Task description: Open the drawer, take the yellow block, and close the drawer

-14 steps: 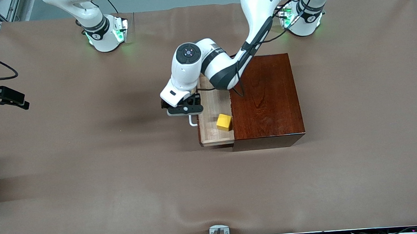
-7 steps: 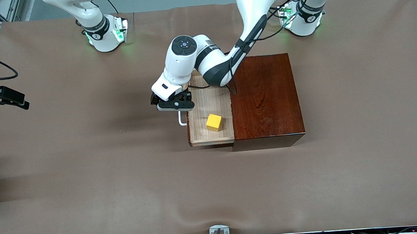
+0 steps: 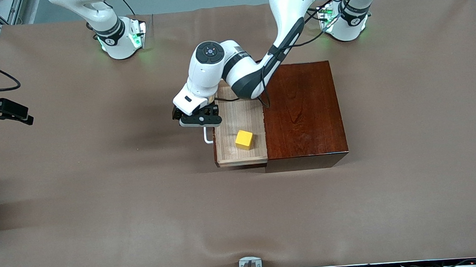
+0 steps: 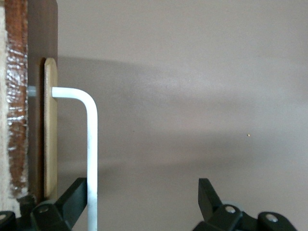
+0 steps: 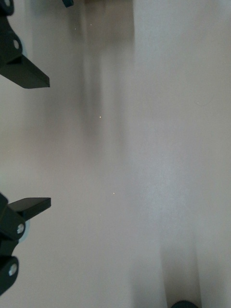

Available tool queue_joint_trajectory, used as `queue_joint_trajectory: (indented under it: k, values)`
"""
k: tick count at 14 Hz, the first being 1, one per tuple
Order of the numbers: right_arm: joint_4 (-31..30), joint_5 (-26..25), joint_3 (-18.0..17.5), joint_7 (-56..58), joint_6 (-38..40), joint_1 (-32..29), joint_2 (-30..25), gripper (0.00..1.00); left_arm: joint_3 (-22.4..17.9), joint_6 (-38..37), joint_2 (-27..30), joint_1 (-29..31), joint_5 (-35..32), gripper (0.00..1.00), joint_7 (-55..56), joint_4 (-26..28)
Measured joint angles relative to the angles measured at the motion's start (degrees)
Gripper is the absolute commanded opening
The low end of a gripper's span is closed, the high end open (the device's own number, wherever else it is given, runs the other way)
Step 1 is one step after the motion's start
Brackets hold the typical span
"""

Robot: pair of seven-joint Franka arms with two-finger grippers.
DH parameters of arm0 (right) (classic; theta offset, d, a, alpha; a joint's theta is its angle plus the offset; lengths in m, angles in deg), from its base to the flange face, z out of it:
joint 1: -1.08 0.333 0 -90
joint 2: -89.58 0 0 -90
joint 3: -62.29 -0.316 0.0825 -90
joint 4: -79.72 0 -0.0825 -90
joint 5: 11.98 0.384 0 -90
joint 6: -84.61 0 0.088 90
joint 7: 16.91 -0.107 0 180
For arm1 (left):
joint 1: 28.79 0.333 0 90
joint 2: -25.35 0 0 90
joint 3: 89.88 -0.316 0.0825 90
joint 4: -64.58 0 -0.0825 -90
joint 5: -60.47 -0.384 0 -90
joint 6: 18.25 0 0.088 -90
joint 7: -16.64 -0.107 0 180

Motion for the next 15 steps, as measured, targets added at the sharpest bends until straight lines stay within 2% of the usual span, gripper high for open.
queue_joint_trajectory:
  k: [6,15]
  values:
    - [0.03,0.0,0.0,0.0,-0.01,0.0,0.0,1.0,-0.78,-0.72,-0.44,-1.48,0.0,1.0,-1.18,-0.1]
    - [0.05,0.0,0.0,0.0,-0.02,0.0,-0.01,1.0,-1.55,-8.28,-0.25,-1.78,0.0,1.0,-0.64,-1.84]
